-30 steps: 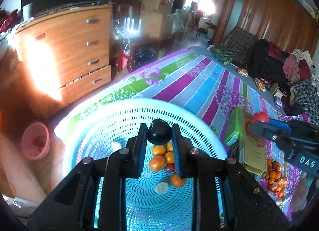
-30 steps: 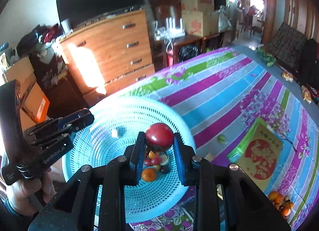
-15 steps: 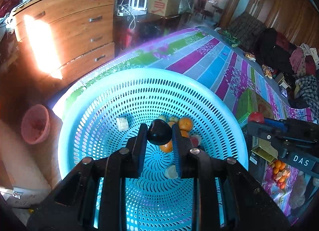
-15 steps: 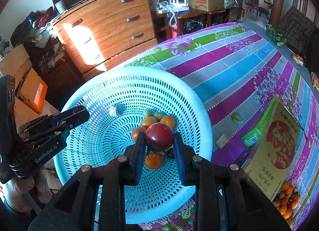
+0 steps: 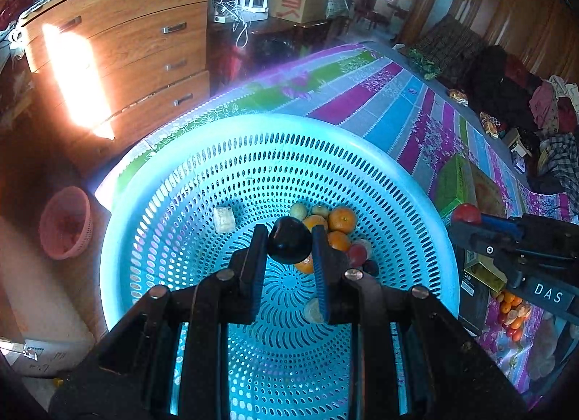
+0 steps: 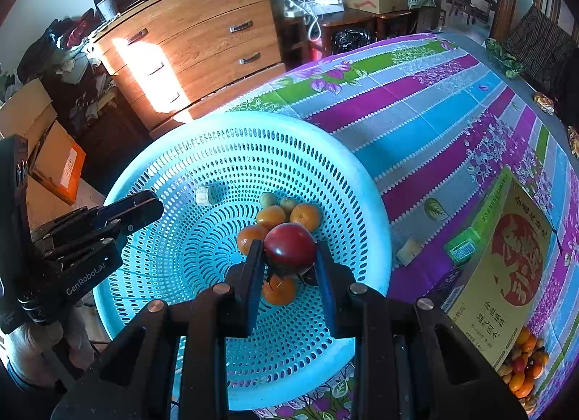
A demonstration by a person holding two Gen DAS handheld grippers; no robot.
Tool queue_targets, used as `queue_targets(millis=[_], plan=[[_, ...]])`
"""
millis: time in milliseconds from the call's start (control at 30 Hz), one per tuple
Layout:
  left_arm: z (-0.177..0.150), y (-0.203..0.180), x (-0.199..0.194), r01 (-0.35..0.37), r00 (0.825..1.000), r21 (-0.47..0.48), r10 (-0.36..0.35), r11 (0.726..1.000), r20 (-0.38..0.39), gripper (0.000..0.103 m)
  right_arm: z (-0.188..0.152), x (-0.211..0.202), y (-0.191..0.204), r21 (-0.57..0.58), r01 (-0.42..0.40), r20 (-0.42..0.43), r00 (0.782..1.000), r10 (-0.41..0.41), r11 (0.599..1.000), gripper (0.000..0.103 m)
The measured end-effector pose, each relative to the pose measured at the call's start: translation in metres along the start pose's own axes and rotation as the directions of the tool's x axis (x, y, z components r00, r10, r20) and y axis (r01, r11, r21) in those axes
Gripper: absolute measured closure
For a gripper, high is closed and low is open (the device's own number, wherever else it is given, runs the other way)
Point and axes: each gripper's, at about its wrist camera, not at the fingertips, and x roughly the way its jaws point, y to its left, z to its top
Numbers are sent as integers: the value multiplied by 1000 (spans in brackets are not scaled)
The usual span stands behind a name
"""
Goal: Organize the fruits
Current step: 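Open both tools to drop the plum and tomato into the basket, then swing both open tools back from the basket to the fruit pile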
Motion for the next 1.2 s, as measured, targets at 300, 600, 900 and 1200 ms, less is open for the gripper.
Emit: queue_targets(millis=[300, 600, 900, 1200], plan=[[0, 4, 3, -8, 1000, -4, 8, 1000, -8, 78, -1, 9, 2, -7, -10, -19, 1000, 10, 1000, 69], [-1, 9, 6, -19, 1000, -18, 19, 1000, -2, 24, -3, 11, 1, 2, -6, -10, 1000, 6, 1000, 49], [-5, 10, 12, -36, 999, -24, 36, 999, -20, 11, -6, 7, 0, 12, -28, 12, 1000, 28, 1000, 34], [-8, 12, 10, -37, 999, -47, 37, 998, 4, 0, -19, -24, -6, 39, -40, 123, 992, 35, 998, 34]])
